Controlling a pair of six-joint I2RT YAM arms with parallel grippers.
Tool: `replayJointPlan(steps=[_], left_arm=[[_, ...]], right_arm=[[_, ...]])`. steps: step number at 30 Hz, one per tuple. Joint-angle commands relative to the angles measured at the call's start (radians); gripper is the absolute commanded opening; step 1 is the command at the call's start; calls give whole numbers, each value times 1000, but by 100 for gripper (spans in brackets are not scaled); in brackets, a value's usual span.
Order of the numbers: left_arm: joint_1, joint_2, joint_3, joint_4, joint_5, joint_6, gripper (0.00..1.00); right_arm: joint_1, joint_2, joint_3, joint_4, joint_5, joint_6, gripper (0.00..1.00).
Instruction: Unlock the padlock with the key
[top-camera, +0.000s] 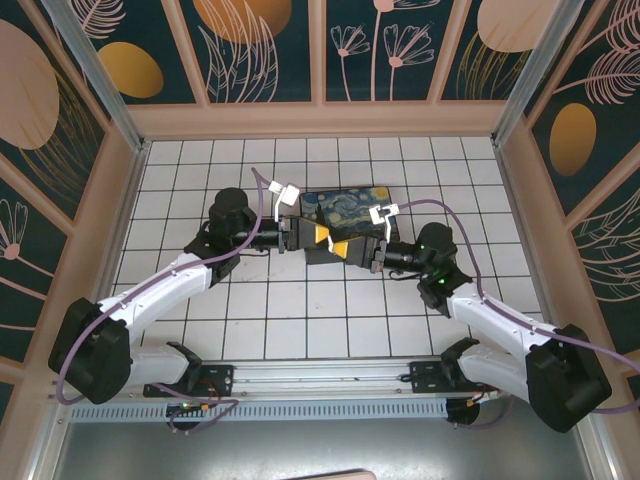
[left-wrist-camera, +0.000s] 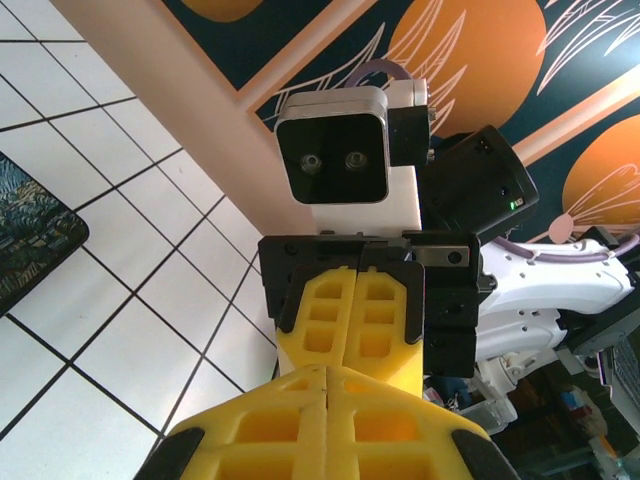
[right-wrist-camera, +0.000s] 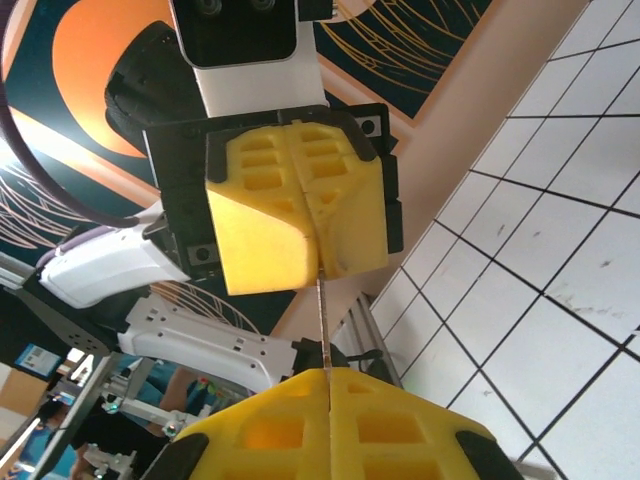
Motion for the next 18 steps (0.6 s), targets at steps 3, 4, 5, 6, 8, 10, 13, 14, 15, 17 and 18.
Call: replayJointPlan(steps=[3,4,5,6,8,10,13,14,15,17,18], left_arm=[[3,4,-16,42,3,-13,0],[3,5,-17,43,-2,-16,0],[3,6,-18,42,-6,-19,2],[7,8,-17,42,-7,-22,13],[10,8,-21,43,-6,-20,30],[15,9,-17,23,1,-5,40],[18,20,2,1,35,18,48],[17,25,5,5,48,19,48],[17,27,7,6,55,19,49],[16,33,8,6,66,19,49],[16,34,8,5,68,19,48]], right_arm=[[6,0,-31,129,-8,26,0],[6,-1,-33,130,-5,26,0],[6,-4,-37,127,-1,27,0],[6,-7,-39,120,1,24,0],[6,-7,-42,111,-2,21,0],[5,-2,-39,91,-7,16,0],[6,8,-32,93,-27,21,0],[6,11,-28,87,-26,21,0],[6,11,-24,85,-26,20,0],[6,18,-18,84,-28,18,0],[6,21,-14,85,-29,20,0]])
